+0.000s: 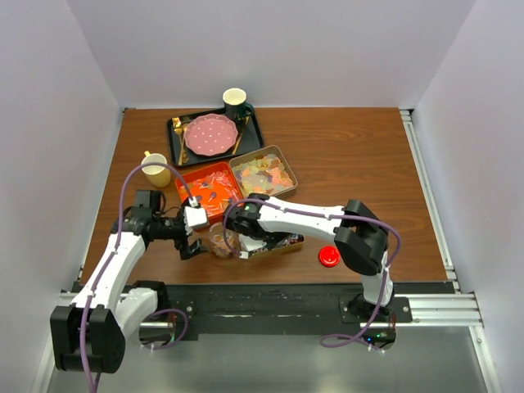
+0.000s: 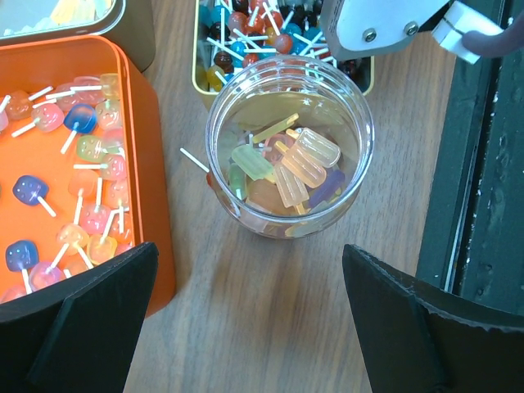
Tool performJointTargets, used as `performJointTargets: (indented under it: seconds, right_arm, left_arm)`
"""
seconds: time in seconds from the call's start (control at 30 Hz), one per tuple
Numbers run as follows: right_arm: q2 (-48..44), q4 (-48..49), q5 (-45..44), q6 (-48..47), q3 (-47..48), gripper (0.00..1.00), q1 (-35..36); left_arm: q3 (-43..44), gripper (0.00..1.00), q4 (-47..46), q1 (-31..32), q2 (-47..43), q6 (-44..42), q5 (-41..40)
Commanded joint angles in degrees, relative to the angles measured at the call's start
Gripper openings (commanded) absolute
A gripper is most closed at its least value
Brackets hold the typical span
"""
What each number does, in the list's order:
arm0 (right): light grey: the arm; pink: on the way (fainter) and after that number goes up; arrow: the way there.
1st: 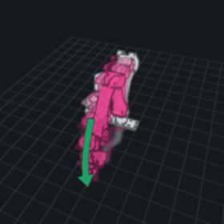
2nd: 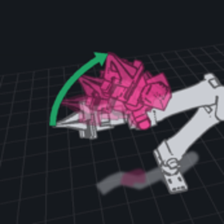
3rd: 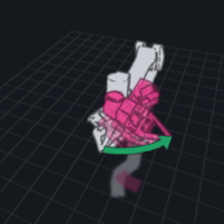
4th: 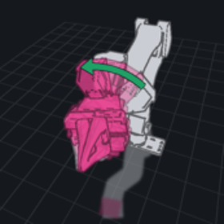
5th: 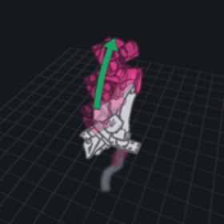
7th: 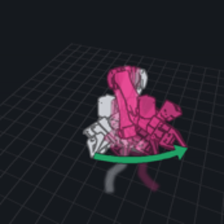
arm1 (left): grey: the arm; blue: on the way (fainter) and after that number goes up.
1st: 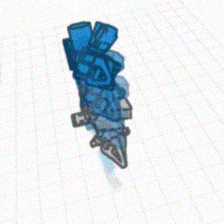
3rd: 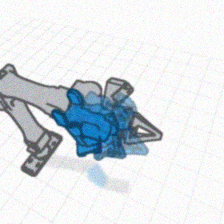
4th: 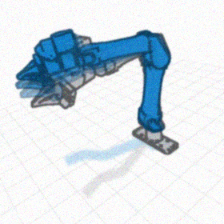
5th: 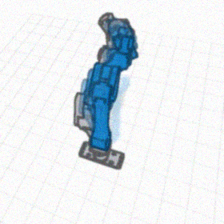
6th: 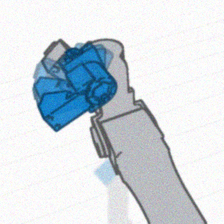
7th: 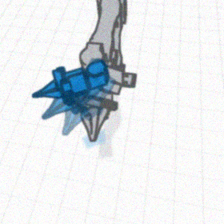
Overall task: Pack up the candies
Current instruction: Scoop the fake candies from the storage box.
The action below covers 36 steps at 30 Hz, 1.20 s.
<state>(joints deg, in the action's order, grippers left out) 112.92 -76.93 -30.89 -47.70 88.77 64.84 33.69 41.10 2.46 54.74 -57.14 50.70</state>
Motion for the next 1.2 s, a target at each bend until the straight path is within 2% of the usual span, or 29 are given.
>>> performJointTargets:
  seconds: [0.0,0.4,0.67,0.9,1.17]
  right_arm:
    - [1.1,-11.6,5.6,3.4,0.1,0.00,0.2]
    - [5.9,-6.6,12.7,6.7,5.3,0.00,-1.2]
    - [4.1,0.4,19.0,4.7,5.1,0.00,-3.0]
    - [2.6,2.6,27.4,4.5,11.1,0.00,-4.7]
    - [1.0,6.8,30.7,6.5,6.2,0.00,-5.2]
  left_arm:
    - [2.6,1.00,-1.4,0.4,-0.2,2.5,1.0]
    - [3.9,1.00,-1.4,0.4,-0.1,3.7,0.7]
    - [5.5,1.00,-1.3,0.4,1.2,5.3,-0.1]
    - [8.8,1.00,0.5,0.4,1.2,7.6,-1.3]
    - [10.4,1.00,2.7,0.4,-0.9,10.0,-3.1]
